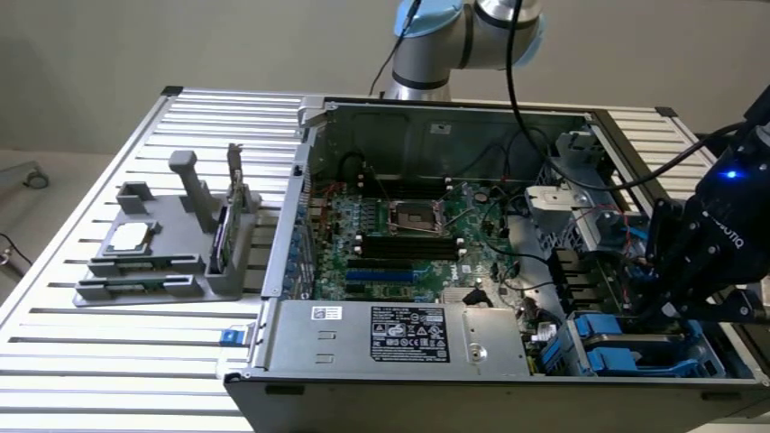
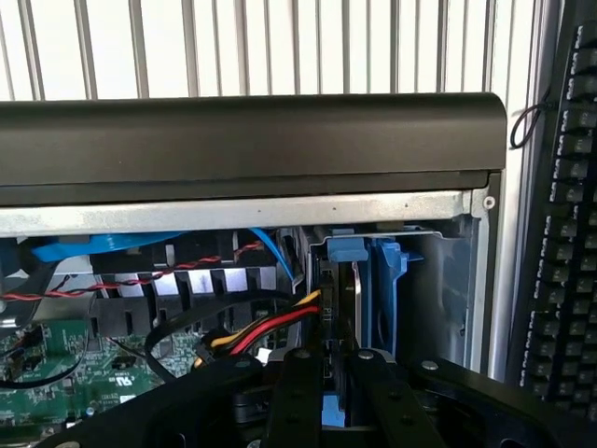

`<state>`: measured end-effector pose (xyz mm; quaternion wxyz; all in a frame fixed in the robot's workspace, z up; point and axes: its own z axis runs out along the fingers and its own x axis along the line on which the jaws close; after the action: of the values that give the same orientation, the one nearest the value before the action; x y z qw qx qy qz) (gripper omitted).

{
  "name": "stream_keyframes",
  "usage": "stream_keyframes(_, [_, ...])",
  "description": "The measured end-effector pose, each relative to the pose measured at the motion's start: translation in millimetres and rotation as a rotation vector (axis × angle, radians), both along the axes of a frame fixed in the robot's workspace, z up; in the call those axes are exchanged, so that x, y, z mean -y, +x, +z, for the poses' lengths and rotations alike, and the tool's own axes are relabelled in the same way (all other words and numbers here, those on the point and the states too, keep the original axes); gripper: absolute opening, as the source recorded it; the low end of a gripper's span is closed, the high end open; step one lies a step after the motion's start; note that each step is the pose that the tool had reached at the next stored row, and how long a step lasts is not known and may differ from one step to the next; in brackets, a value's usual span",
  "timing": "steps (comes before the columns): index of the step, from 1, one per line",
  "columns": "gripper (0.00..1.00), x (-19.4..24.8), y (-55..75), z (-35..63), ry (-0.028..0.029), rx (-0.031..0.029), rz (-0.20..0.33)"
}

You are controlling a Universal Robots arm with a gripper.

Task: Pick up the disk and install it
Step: 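Insert the first disk wire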

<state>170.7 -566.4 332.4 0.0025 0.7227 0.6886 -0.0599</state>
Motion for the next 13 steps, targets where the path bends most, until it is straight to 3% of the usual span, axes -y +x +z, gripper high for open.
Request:
stream_keyframes(8, [0.17, 0.0, 2.3, -0.9, -0.0030, -0.0319, 0.000])
stream_keyframes(13, [0.17, 0.0, 8.9, -1.1, -0.0042, -0.0595, 0.000])
